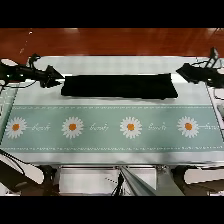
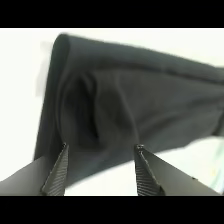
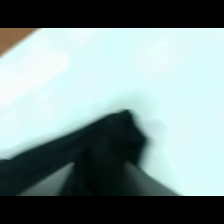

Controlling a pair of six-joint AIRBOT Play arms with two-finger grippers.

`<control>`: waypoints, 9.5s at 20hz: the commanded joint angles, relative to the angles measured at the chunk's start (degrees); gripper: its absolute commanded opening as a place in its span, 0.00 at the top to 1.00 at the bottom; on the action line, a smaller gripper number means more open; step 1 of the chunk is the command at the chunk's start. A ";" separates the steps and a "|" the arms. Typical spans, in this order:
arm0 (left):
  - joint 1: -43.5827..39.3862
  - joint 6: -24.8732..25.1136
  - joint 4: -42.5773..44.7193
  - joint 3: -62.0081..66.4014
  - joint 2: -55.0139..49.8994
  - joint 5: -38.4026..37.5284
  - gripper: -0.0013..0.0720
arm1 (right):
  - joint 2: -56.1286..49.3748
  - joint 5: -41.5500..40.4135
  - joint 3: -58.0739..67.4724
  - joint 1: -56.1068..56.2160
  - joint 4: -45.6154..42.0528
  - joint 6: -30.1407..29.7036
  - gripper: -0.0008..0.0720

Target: Fold the shirts.

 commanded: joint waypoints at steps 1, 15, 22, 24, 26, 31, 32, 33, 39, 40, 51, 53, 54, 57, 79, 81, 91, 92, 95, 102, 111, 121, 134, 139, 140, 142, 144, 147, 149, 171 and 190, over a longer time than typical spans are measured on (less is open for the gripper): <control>1.22 -0.17 -0.17 1.44 2.16 -9.66 0.30 | 2.64 7.63 0.04 -4.15 -18.93 10.34 0.19; -7.45 1.33 -0.20 1.44 5.60 -9.57 0.31 | -12.24 12.85 0.04 5.03 7.15 2.51 0.18; -8.46 1.11 -4.28 1.44 5.60 -9.46 0.84 | -2.67 12.20 0.07 8.17 3.21 -0.90 0.95; -10.45 1.11 -8.44 1.44 5.60 -7.04 0.93 | 3.74 15.26 0.04 8.52 -1.75 1.53 0.95; -14.38 1.11 -10.71 1.44 5.60 -2.45 0.95 | 10.01 20.22 0.04 9.62 -6.88 4.66 0.95; -27.28 2.10 -10.56 1.44 5.60 6.64 0.94 | 24.35 27.28 0.04 17.53 -24.17 13.94 0.95; -28.76 0.26 -7.63 1.44 6.03 8.09 0.95 | 26.58 27.56 0.04 19.50 -27.91 16.37 0.95; -29.97 0.22 -7.50 1.44 6.16 7.91 0.95 | 28.74 28.00 0.04 21.24 -31.41 18.95 0.95; -33.40 1.95 -7.02 1.42 8.72 5.53 0.95 | 34.75 34.73 0.04 24.65 -35.82 23.76 0.95; -33.77 1.81 -7.02 1.42 9.11 4.96 0.95 | 35.06 35.60 0.04 24.65 -35.80 23.76 0.95; -50.82 -0.39 -6.58 -3.67 5.22 11.58 0.95 | 39.98 38.58 0.04 24.65 -35.63 26.62 0.95; -53.09 -1.79 -6.62 -3.67 2.82 11.93 0.95 | 42.07 39.52 0.04 24.65 -36.02 27.10 0.95; -54.14 -1.95 -6.64 -3.67 1.73 11.93 0.95 | 43.17 39.91 0.04 24.63 -36.52 27.50 0.95; -57.66 -1.90 -9.92 -3.67 -1.07 12.90 0.95 | 45.11 40.33 0.04 24.63 -37.33 27.69 0.95; -10.03 -0.20 0.13 -3.61 36.20 4.28 0.95 | 13.49 8.02 -0.24 44.50 -23.61 28.11 0.95; -7.48 -0.15 0.13 -3.61 39.04 1.73 0.95 | 8.15 2.89 -0.24 48.24 -21.81 29.20 0.95; -8.72 0.72 1.07 -3.78 41.44 -0.17 0.95 | 0.13 -8.87 -0.17 53.94 -6.29 26.38 0.40; -8.55 0.70 2.58 -3.78 41.40 -0.15 0.95 | 1.84 -3.41 -0.17 52.24 -10.08 25.64 0.40; -7.85 0.70 6.21 -3.78 41.40 -0.17 0.95 | 8.98 19.80 -0.20 44.63 -32.44 26.32 0.40; -7.19 0.68 6.97 -3.78 41.42 -0.42 0.95 | 23.45 34.21 -14.84 14.62 -34.10 24.55 0.24; -7.21 0.66 6.95 -3.78 41.42 -0.85 0.95 | 22.34 -5.16 -41.51 24.17 11.26 13.94 0.18; -7.30 0.66 6.95 -3.78 40.33 -0.79 0.95 | 30.36 -8.22 -33.53 26.64 9.51 10.69 0.95; -18.53 4.98 6.93 -3.78 27.91 0.83 0.95 | 52.30 53.70 -10.80 -30.53 -40.57 23.17 0.95; -18.34 6.36 6.95 -3.78 25.79 4.57 0.95 | 52.30 63.23 -10.80 -35.50 -58.82 23.32 0.95; -18.01 6.82 6.93 -3.78 25.57 5.40 0.95 | 52.30 64.59 -10.80 -35.50 -62.62 23.32 0.95; -17.57 7.67 6.93 -3.76 25.20 7.58 0.95 | 52.96 65.07 -10.86 -35.50 -63.65 23.87 0.95; -17.46 8.85 6.97 -3.78 24.98 9.38 0.95 | 54.12 65.09 -11.10 -35.50 -63.52 25.42 0.95; -17.25 8.92 6.97 -3.76 24.98 10.01 0.95 | 54.82 65.07 -12.11 -35.50 -65.26 25.51 0.74; -17.07 9.77 6.95 -3.76 24.98 10.01 0.95 | 54.80 65.07 -12.76 -35.50 -66.55 24.02 0.52; -30.58 -8.50 47.50 -4.28 29.55 -4.07 0.00 | 36.00 27.21 -12.17 17.84 -35.74 23.39 0.17; -34.47 -16.96 45.81 -25.27 44.04 15.61 0.00 | 32.17 26.43 -10.84 26.75 -36.81 23.37 0.17</control>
